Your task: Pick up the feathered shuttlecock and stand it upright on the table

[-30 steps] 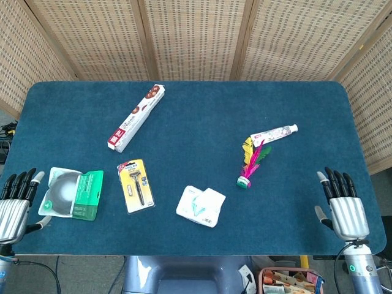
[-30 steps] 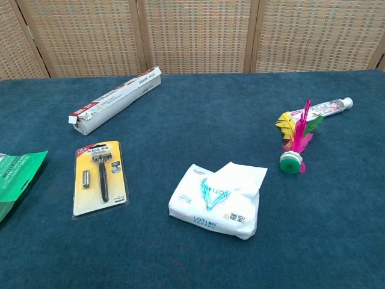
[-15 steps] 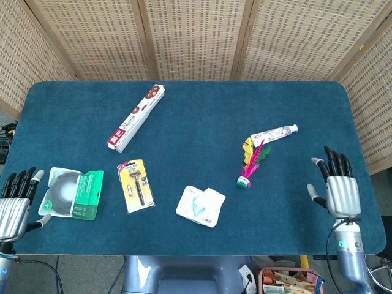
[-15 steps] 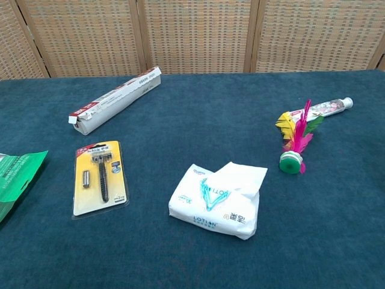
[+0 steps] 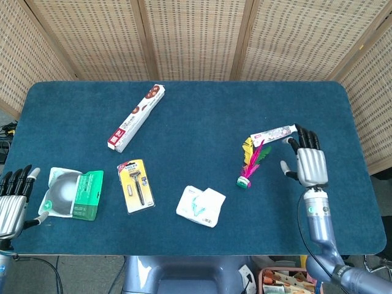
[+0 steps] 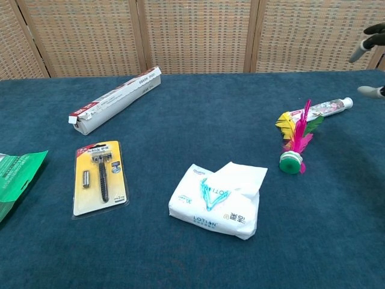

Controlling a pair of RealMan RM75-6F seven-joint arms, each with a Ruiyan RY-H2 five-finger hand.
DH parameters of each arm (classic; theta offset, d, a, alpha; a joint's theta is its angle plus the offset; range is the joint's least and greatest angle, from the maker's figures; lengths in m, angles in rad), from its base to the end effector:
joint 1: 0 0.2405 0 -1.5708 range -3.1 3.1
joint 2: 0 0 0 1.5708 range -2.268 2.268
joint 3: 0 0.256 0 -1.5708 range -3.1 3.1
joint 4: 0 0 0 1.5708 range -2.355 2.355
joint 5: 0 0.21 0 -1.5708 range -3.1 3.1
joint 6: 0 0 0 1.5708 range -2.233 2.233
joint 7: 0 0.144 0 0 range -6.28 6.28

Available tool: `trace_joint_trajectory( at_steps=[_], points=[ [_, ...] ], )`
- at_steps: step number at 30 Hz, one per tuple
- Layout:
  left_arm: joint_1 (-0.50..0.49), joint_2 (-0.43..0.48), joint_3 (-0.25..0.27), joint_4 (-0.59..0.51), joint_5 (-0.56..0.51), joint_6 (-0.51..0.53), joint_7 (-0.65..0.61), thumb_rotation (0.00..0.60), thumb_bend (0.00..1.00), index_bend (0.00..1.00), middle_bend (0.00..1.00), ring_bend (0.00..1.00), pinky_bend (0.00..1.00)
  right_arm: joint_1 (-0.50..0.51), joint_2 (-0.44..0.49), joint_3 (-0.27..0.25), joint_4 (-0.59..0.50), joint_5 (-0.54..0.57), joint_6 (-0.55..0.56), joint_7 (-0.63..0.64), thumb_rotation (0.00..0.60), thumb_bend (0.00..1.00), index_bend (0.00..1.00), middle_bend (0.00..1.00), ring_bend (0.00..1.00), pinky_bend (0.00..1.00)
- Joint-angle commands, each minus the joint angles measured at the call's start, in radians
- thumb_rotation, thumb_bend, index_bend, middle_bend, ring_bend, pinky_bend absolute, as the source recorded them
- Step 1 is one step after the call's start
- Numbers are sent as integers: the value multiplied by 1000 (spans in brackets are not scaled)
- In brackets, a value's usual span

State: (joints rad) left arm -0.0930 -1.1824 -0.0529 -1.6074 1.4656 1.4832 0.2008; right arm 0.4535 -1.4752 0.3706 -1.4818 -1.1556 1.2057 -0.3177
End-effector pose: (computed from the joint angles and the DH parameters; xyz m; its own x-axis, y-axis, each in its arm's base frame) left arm -0.3091 0.1837 0.1409 0.5185 0.0060 0.8550 0.8549 0.0147 -0.5185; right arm -0.2240 -0.3398 0.0796 0.3266 0.0575 0.9434 -0.9444 -0.0190 0.3282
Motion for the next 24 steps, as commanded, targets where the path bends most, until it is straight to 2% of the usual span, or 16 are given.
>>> trace_joint_trajectory(
  at_steps=[1, 7, 15, 24],
  points=[
    [-2, -1, -4, 6, -10, -7, -6, 600, 0, 0, 0, 0, 0, 65, -48, 30, 53, 58, -62, -43, 600, 302, 296, 0, 0, 0],
    [-11, -7, -10, 22, -36, -34, -16, 600, 0, 0, 0, 0, 0, 151, -104, 29, 165, 92, -151, -60, 600, 302, 296, 0, 0, 0],
    [-20, -15, -17, 41, -56, -50, -20, 600, 1, 0, 0, 0, 0, 226, -129, -27, 347, 29, -267, 3, 600, 302, 332, 22, 0, 0],
    [-23, -25, -14, 45, -54, -47, -1, 600, 0, 0, 0, 0, 0, 263, -138, -72, 453, -7, -323, 53, 600, 302, 346, 29, 0, 0]
  ],
)
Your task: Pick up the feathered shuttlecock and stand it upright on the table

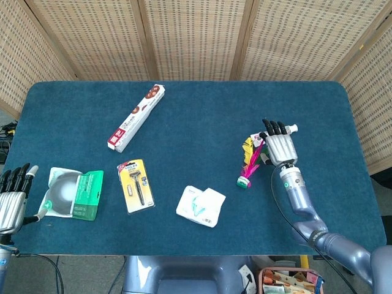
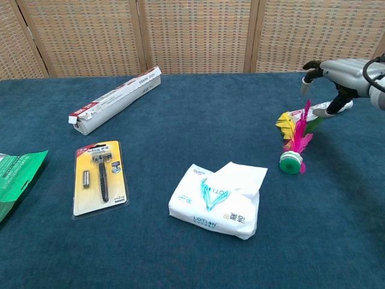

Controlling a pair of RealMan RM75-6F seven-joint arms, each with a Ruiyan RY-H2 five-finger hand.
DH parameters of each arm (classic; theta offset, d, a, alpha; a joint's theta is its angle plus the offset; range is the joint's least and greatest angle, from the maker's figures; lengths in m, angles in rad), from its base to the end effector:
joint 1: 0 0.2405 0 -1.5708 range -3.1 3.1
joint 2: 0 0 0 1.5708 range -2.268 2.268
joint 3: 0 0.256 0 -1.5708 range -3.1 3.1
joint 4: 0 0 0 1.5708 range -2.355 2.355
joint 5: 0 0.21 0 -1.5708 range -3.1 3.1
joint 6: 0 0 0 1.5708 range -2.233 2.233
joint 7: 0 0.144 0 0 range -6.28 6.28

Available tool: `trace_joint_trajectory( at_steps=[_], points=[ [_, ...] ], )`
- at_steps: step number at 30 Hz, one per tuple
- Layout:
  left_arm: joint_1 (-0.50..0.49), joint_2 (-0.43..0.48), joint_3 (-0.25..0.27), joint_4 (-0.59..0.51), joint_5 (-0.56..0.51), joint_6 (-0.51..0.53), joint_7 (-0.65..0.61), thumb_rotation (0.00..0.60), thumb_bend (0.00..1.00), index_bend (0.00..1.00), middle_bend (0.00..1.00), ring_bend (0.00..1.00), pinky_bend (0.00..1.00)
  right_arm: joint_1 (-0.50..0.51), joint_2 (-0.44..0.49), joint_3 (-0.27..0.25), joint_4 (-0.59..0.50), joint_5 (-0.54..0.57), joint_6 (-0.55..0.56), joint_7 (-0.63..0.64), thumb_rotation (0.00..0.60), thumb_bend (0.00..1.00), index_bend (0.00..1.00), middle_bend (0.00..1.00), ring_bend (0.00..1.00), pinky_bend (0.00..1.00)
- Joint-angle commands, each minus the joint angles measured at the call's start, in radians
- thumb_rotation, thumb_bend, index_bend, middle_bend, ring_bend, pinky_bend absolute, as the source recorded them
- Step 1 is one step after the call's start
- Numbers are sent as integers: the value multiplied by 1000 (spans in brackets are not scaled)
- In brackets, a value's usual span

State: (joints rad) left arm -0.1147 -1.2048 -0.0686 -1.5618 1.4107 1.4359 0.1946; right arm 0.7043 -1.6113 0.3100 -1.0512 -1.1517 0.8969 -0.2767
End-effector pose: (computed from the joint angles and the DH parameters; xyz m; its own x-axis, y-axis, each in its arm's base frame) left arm -0.3205 0.1942 0.1365 0.5247 0.0344 0.8506 0.8493 0.0473 -0.5258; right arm -0.2222 -0.4124 0.0278 0.5407 -0.1046 0.8347 -0.8379 -0.1548 0.5234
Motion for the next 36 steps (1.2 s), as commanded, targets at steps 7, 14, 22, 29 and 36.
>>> trace_joint_trajectory(
  at_steps=[7, 14, 22, 29, 36],
  points=[
    [-4, -9, 4, 1, -1, -4, 20, 600, 0, 0, 0, 0, 0, 34, -6, -21, 60, -8, -39, 27, 600, 302, 349, 29, 0, 0],
    [-5, -10, 5, 0, -1, -4, 23, 600, 1, 0, 0, 0, 0, 45, -21, -31, 95, 0, -61, 37, 600, 302, 349, 31, 0, 0],
    [-8, -11, 4, 1, -8, -9, 25, 600, 0, 0, 0, 0, 0, 54, -58, -46, 162, 12, -96, 67, 600, 302, 366, 46, 0, 0],
    [-8, -10, 4, 0, -11, -9, 23, 600, 1, 0, 0, 0, 0, 63, -89, -56, 209, 4, -104, 91, 600, 302, 383, 60, 0, 0],
    [-8, -9, 6, 0, -9, -8, 22, 600, 1, 0, 0, 0, 0, 64, -97, -61, 222, -5, -92, 99, 600, 302, 418, 90, 0, 0]
  ],
)
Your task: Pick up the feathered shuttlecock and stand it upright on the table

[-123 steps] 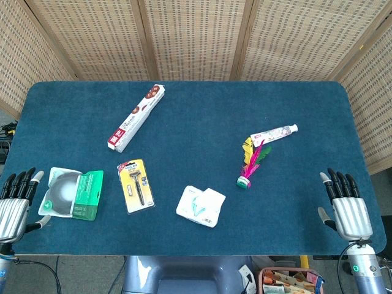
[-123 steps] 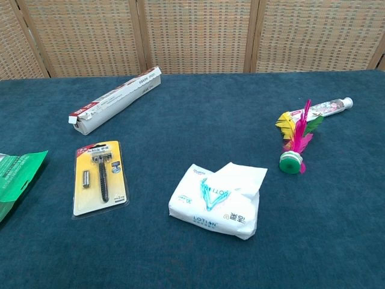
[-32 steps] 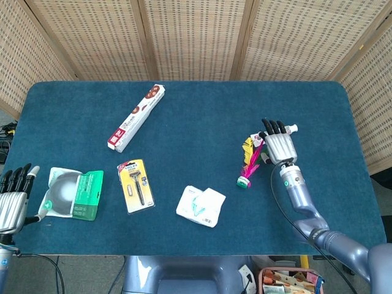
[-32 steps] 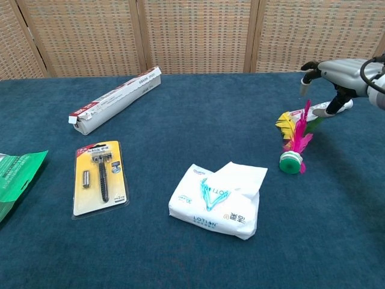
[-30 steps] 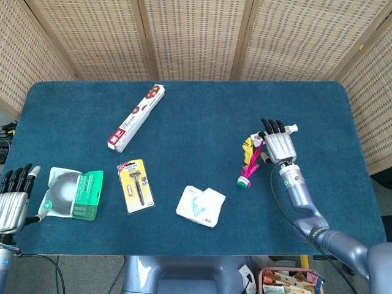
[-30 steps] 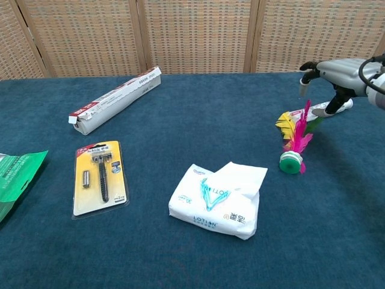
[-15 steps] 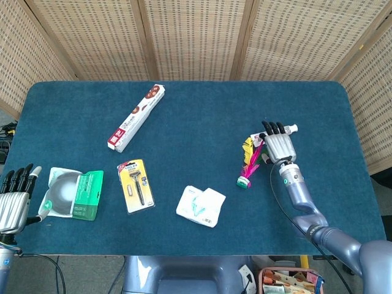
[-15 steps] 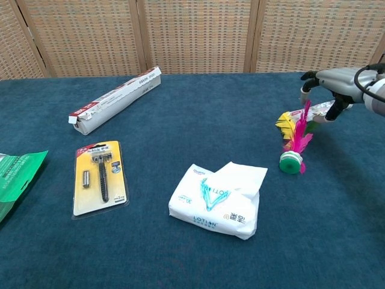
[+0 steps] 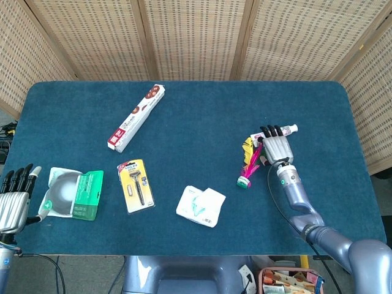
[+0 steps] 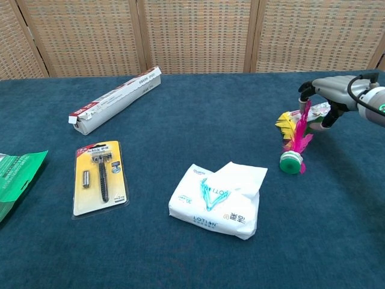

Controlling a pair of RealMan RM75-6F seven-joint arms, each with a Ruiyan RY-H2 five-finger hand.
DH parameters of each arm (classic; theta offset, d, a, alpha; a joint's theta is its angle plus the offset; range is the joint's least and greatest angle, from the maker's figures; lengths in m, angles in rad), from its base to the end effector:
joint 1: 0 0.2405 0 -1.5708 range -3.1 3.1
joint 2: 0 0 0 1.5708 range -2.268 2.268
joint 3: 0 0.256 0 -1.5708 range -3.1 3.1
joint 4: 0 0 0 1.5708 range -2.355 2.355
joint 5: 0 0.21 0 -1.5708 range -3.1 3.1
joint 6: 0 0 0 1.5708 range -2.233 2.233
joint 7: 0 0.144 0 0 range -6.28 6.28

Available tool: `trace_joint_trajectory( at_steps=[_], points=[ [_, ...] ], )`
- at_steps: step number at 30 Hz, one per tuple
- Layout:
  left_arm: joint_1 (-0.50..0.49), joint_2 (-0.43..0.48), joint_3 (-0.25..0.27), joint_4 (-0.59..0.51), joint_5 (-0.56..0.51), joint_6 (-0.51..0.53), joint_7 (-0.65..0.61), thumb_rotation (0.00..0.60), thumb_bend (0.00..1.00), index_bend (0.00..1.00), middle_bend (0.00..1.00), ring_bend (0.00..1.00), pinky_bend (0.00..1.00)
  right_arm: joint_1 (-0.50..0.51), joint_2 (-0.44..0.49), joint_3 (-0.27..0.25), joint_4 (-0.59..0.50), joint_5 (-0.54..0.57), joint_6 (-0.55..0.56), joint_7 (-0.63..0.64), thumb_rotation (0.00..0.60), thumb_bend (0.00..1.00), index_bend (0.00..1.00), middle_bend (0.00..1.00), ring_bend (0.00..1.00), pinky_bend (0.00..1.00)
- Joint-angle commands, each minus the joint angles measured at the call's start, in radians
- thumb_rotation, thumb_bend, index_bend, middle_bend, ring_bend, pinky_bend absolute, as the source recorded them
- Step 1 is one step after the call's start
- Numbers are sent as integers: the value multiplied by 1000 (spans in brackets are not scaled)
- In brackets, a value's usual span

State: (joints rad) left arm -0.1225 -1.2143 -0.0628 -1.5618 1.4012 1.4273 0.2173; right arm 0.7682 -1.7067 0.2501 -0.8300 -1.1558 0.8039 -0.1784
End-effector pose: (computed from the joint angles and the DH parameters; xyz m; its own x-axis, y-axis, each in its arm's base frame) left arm -0.3201 0.1952 0.1318 0.5349 0.0481 0.8435 0.8425 0.0455 -0.5368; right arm -0.2384 -0.4272 0.0041 0.5739 -0.1777 0.7994 -0.8185 -0.1550 0.5531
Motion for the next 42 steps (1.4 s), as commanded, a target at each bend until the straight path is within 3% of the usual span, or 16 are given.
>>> trace_joint_trajectory(
  at_steps=[1, 33, 42],
  points=[
    [0, 0, 1, 0, 2, 1, 0, 600, 1, 0, 0, 0, 0, 0, -2, -2, 3, 0, 0, 2, 600, 302, 421, 92, 0, 0],
    [0, 8, 8, -12, 10, 3, -7, 600, 1, 0, 0, 0, 0, -8, -26, -14, -3, 7, 21, -38, 600, 315, 535, 183, 0, 0],
    [2, 13, 10, -20, 14, 5, -9, 600, 1, 0, 0, 0, 0, -11, -10, -5, -39, 15, 46, -70, 600, 432, 557, 203, 0, 0]
  ],
)
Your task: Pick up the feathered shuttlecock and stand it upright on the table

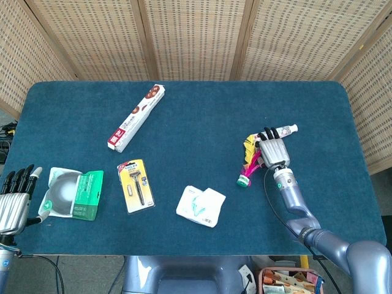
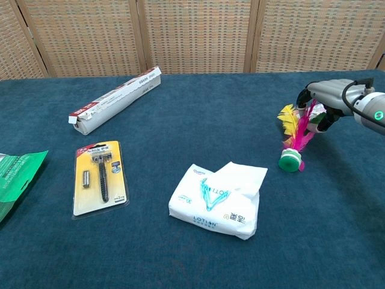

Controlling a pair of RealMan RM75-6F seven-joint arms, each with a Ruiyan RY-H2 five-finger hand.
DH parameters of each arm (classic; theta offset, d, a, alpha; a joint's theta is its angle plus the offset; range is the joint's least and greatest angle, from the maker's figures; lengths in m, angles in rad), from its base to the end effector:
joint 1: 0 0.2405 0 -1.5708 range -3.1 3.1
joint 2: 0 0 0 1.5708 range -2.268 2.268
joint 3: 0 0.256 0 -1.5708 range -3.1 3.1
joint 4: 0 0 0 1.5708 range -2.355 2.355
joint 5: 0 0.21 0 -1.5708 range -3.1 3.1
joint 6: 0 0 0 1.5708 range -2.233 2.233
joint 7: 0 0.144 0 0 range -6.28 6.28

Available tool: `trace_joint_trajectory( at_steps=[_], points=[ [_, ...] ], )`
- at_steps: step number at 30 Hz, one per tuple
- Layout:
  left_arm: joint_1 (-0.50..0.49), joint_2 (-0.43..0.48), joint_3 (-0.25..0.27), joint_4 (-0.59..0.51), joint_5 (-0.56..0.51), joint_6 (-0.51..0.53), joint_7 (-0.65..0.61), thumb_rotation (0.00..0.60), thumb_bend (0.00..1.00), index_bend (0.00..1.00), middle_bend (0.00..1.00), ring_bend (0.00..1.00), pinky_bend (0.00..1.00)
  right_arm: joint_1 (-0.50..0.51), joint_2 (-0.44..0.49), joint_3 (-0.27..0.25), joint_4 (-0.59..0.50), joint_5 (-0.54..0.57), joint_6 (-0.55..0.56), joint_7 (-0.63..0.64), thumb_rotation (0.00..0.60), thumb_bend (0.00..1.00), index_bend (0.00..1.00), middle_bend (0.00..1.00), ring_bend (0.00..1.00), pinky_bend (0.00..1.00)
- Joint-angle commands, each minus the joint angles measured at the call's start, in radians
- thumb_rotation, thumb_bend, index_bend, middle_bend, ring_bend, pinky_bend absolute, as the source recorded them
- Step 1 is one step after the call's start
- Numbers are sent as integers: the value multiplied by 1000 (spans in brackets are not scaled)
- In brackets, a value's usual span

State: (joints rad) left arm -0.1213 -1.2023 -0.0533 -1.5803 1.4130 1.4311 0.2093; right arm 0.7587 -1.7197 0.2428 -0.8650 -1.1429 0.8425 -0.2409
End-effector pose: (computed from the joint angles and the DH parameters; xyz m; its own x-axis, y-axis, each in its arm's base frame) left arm -0.3168 0.1926 0.1325 0.5253 0.0521 0.8493 0.8491 0.0329 -0.5271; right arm -0.2327 -0.4189 -0.0044 0.5927 -0.1634 0.7887 -0.8045 -0.1680 0.5697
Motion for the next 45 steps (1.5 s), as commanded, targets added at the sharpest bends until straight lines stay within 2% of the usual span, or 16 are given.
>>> trace_joint_trajectory(
  at_steps=[1, 8, 14, 23, 30, 34, 38, 45],
  points=[
    [1, 2, 1, -2, 4, 3, -2, 600, 1, 0, 0, 0, 0, -2, 2, 2, -6, 4, 8, -10, 600, 434, 557, 204, 0, 0],
    [3, 5, 2, -4, 7, 6, -7, 600, 1, 0, 0, 0, 0, -5, -6, 1, 1, 13, 11, -22, 600, 440, 572, 219, 0, 0],
    [2, 4, 3, -2, 8, 5, -6, 600, 1, 0, 0, 0, 0, -2, 11, 14, -23, -5, 58, -29, 600, 441, 575, 223, 0, 0],
    [3, 6, 4, -6, 12, 8, -10, 600, 1, 0, 0, 0, 0, -25, 5, 43, -19, -61, 261, -29, 600, 442, 575, 223, 0, 0],
    [4, 8, 9, -12, 25, 13, -14, 600, 0, 0, 0, 0, 0, -53, -21, 21, 52, -116, 350, 29, 600, 441, 575, 223, 0, 0],
    [7, 8, 13, -16, 37, 21, -12, 600, 1, 0, 0, 0, 0, -67, -49, -8, 145, -175, 421, 73, 600, 441, 575, 223, 0, 0],
    [8, 7, 17, -19, 44, 25, -7, 600, 1, 0, 0, 0, 0, -84, -116, -38, 316, -238, 523, 159, 600, 441, 575, 223, 0, 0],
    [9, 5, 20, -22, 54, 28, 0, 600, 1, 0, 0, 0, 0, -97, -194, -50, 508, -257, 556, 239, 600, 441, 575, 223, 0, 0]
  ],
)
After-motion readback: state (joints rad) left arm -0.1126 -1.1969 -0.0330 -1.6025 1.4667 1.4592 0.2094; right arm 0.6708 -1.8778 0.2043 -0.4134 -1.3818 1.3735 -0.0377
